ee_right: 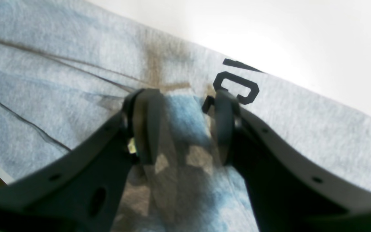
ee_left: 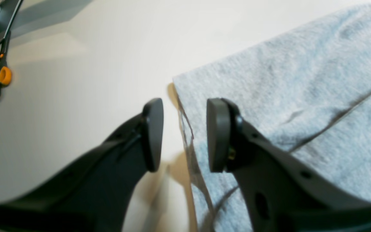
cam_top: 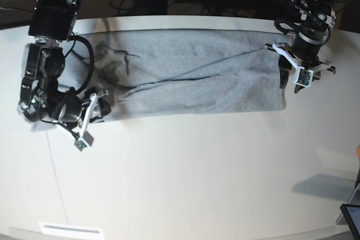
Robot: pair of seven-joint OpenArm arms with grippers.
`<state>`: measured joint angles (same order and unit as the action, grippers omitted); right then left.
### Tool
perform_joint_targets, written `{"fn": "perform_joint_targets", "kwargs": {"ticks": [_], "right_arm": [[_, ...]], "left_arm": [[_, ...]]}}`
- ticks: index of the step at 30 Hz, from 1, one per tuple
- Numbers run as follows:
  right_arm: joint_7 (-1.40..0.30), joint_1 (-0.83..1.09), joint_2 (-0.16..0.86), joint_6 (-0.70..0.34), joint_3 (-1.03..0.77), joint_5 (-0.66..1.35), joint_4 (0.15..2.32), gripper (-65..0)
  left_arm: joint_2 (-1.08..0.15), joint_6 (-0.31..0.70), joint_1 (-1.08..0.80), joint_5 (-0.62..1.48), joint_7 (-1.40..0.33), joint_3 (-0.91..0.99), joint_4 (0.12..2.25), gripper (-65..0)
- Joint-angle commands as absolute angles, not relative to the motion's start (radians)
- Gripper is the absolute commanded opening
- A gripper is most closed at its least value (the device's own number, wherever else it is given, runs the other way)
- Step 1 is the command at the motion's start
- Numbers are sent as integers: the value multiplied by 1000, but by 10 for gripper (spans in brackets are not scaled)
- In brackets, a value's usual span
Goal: Fold the T-shirt properly
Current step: 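Grasp the strip end near the black print with the right gripper, then drag the held strip end with the right gripper toward the collar edge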
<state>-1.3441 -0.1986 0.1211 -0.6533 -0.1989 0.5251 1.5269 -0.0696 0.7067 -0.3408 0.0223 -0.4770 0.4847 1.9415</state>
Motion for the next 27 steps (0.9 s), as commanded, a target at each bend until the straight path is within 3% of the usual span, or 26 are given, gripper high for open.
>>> {"fn": "perform_joint_targets", "kwargs": {"ticks": [1, 27], "right_arm": [[-1328, -211, 130, -650, -203, 541, 1540, -379], [-1291, -185, 122, -653, -197, 545, 1474, -384]], "left_arm": [[-79, 698, -340, 33, -452, 489, 1956, -425], [-79, 698, -340, 33, -452, 489, 1956, -425]]}}
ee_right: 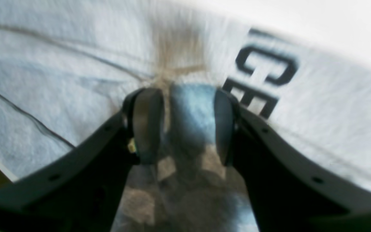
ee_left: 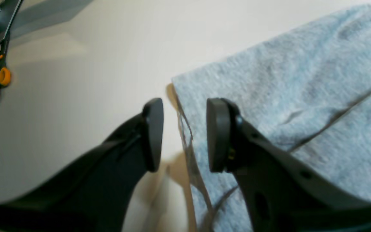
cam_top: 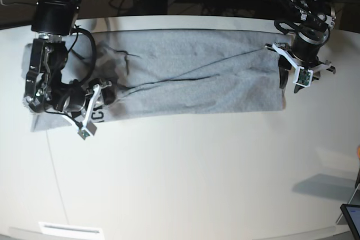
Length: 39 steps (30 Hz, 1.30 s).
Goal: Fold the T-shirt properly
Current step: 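Drag the held strip end with the right gripper toward the collar edge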
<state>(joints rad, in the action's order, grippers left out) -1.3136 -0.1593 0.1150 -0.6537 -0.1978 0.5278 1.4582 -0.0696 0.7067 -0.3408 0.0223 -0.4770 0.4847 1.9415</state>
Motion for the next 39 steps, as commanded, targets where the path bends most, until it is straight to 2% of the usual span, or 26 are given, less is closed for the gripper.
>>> {"fn": "perform_joint_targets", "kwargs": {"ticks": [1, 12, 14, 17, 18, 19, 28, 30, 35, 39], "right_arm": [[-1283, -185, 122, -653, -197, 545, 1474, -384], [-1283, -185, 122, -653, -196, 547, 1472, -392], [-1283, -185, 122, -653, -196, 547, 1472, -454], [-1285, -185, 122, -656, -196, 547, 1472, -624], [-1287, -185, 122, -656, -196, 547, 1472, -650], [-1287, -185, 122, -656, -196, 547, 1475, -650], [-1290, -185, 122, -653, -200, 547, 1558, -644], [-1303, -189, 122, -651, -203, 547, 1586, -606], [-1300, -189, 122, -653, -203, 547, 1609, -456], [-1297, -189, 122, -657, -203, 547, 1603, -379]], "left_arm": [[-79, 698, -340, 33, -452, 489, 1956, -425], [-79, 698, -340, 33, -452, 489, 1956, -425], [-79, 698, -340, 33, -452, 489, 1956, -425], [-79, 698, -340, 33, -452, 489, 1956, -425], [-79, 698, -340, 33, -452, 489, 1956, -425], [-79, 698, -340, 33, -452, 489, 1956, -425], [-79, 698, -340, 33, -452, 489, 1956, -425], [-79, 698, -340, 33, -452, 489, 1956, -425], [-79, 698, -340, 33, -452, 489, 1956, -425], [-79, 698, -340, 33, -452, 489, 1956, -425]]}}
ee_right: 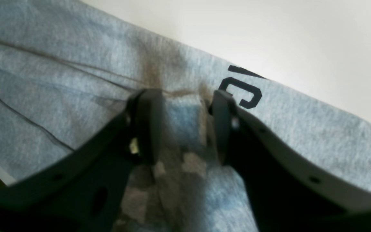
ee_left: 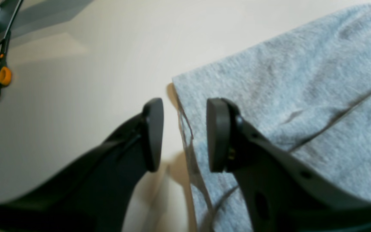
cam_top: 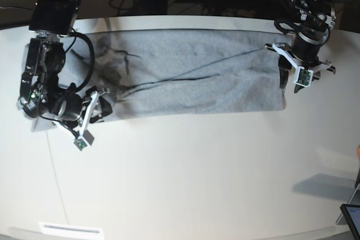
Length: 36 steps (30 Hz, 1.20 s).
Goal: Fold the T-shirt properly
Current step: 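Drag the held strip end with the right gripper toward the collar edge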
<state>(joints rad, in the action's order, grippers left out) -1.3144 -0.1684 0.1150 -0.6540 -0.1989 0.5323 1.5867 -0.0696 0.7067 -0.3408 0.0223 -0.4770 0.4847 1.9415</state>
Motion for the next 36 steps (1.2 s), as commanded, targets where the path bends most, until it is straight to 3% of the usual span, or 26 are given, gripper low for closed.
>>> {"fn": "perform_joint_targets", "kwargs": {"ticks": [1, 8, 18, 21, 28, 36], "right_arm": [[-1294, -191, 122, -659, -200, 547, 1603, -367], [-1271, -223, 127, -661, -196, 547, 1506, -273], [-1244, -222, 124, -661, -197, 547, 1435, -274], [-1244, -222, 124, -661, -197, 547, 1435, -338], [-1282, -222, 124, -661, -202, 547, 1434, -650], [-1288, -185, 124, -661, -203, 549, 1469, -649]], "left_arm": [[-79, 698, -340, 33, -452, 489, 1956, -425], [-81, 698, -340, 33, -452, 489, 1956, -425], [-81, 698, -340, 33, -452, 489, 1956, -425], [-81, 698, -340, 33, -452, 489, 1956, -425], [-81, 698, -340, 33, -452, 489, 1956, -425], [-81, 698, -340, 33, -452, 489, 1956, -425]]}}
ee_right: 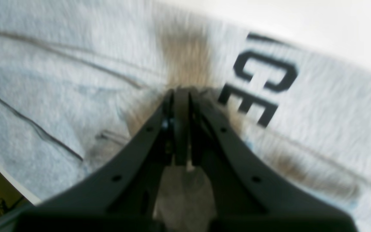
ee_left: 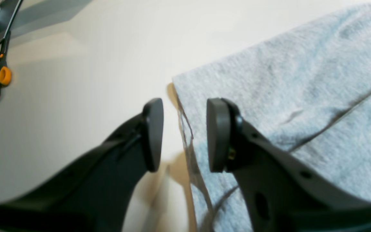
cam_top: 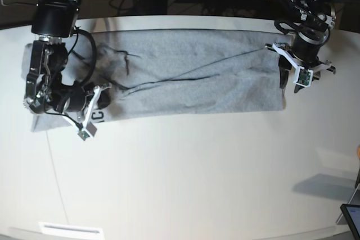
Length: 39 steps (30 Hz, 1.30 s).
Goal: Fold the T-shirt properly
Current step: 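Drag the held strip end with the right gripper toward the collar edge, then release the strip end and raise both grippers above the strip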
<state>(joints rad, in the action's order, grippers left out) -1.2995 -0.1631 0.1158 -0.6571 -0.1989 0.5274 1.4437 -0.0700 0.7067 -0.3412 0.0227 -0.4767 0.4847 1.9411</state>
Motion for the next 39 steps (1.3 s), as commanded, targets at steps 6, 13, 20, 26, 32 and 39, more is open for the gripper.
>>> {"fn": "perform_joint_targets", "kwargs": {"ticks": [6, 13, 20, 26, 32, 39], "right_arm": [[-1320, -157, 124, -661, -203, 549, 1606, -649], [-1333, -93, 122, -653, -205, 549, 1704, -649], [-1333, 15, 120, -651, -245, 562, 1758, -649], [-1334, 99, 131, -650, -305, 691, 1834, -649], [-1334, 176, 145, -631, -325, 731, 1851, -649], [-1330, 257, 147, -499, -325, 875, 1853, -647]], "left_arm": [[-81, 698, -340, 31, -452, 489, 1956, -425], [-81, 698, -340, 31, -452, 489, 1956, -425], [-81, 698, -338, 31, -452, 489, 1957, -425], [-81, 698, -332, 31, -452, 489, 1957, -425], [-110, 698, -329, 31, -452, 478, 1957, -425], [-147, 698, -328, 31, -452, 478, 1949, -425]]}}
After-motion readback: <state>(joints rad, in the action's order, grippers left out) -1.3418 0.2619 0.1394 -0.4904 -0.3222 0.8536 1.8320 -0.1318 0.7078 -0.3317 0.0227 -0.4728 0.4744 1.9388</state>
